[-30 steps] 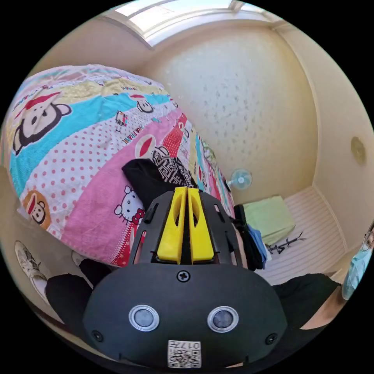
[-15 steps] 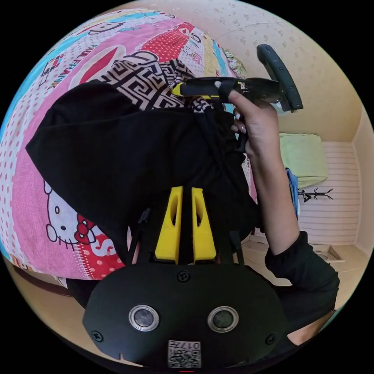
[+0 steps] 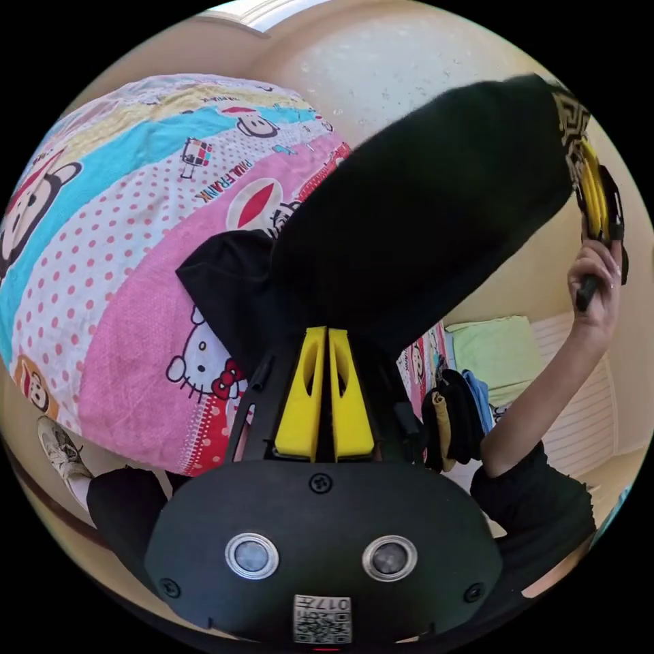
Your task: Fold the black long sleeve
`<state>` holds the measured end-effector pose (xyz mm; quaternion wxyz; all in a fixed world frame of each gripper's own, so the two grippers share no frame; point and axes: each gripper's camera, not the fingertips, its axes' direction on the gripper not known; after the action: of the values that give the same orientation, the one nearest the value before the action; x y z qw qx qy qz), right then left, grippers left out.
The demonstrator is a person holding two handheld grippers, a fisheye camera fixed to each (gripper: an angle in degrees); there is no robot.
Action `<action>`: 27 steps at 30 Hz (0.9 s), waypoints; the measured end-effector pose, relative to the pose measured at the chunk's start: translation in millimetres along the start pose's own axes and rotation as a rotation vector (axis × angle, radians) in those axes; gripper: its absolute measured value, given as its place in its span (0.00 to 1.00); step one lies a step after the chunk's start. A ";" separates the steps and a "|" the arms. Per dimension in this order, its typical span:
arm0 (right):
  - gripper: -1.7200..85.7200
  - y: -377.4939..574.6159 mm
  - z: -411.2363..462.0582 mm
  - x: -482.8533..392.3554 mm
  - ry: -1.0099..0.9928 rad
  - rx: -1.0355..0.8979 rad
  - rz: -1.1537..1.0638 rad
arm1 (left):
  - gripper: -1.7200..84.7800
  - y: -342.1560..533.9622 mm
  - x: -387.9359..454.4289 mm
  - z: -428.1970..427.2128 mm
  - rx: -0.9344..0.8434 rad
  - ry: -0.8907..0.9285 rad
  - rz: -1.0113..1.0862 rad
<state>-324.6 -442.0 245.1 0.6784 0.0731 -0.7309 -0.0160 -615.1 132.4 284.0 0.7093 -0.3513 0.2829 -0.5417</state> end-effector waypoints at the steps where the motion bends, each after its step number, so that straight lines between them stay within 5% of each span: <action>1: 0.05 8.2 -10.4 20.3 0.060 0.018 0.064 | 0.01 -3.8 -8.0 5.2 -0.034 0.010 -0.027; 7: 0.05 113.9 -25.2 200.6 0.337 -0.148 0.562 | 0.01 -24.8 -29.3 43.9 -0.168 0.076 -0.093; 10: 0.05 160.7 -36.8 258.9 0.259 -0.215 0.726 | 0.01 -34.9 -24.7 43.1 -0.148 0.057 -0.083; 15: 0.05 137.2 -92.2 235.8 0.127 -0.120 0.631 | 0.01 -48.1 -10.5 21.7 -0.025 0.022 -0.013; 18: 0.05 116.4 -134.6 209.9 0.213 -0.092 0.551 | 0.01 -58.7 -20.4 35.7 -0.102 -0.016 -0.073; 21: 0.05 130.1 -157.6 227.8 0.311 -0.120 0.618 | 0.01 -66.6 -33.5 58.0 -0.180 0.042 -0.128; 27: 0.07 219.8 -140.9 298.8 0.106 -0.338 0.785 | 0.01 -68.2 -40.3 52.2 -0.115 0.016 -0.167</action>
<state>-223.7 -252.4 578.8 0.6722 -0.3219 -0.6544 0.1275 -623.4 170.1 370.7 0.6380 -0.4093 0.2889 -0.5848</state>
